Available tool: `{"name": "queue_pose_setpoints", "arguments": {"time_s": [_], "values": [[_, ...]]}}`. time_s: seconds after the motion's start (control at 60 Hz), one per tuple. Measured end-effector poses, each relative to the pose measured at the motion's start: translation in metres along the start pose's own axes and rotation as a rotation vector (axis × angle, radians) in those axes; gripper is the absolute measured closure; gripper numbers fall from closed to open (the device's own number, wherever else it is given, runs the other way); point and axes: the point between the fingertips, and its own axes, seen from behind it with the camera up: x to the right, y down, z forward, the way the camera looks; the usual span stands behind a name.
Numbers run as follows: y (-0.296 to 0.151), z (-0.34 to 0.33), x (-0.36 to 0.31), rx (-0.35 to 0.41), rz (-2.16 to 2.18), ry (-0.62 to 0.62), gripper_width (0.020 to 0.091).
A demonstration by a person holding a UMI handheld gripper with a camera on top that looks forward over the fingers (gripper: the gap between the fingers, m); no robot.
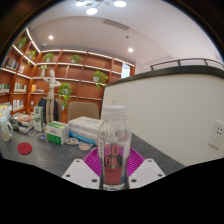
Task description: Pour water
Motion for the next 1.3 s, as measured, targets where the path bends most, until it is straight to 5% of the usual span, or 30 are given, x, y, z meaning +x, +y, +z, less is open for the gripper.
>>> {"name": "queue_pose_setpoints", "arguments": {"time_s": [0.367,0.65,1.017,1.3], "values": [[-0.060,-0.034,-0.203,0.080,-0.629,-0.165,0.0794],[-0.096,-0.038,-0.334,0.203,-1.215,-0.158,0.0793],[-0.123,-0.033,-0.416,0.453,-1.880,-0.071,0.0794],[-0.126,-0.030,-0.430,0.506,-2.081,0.003,0.0795]]}}
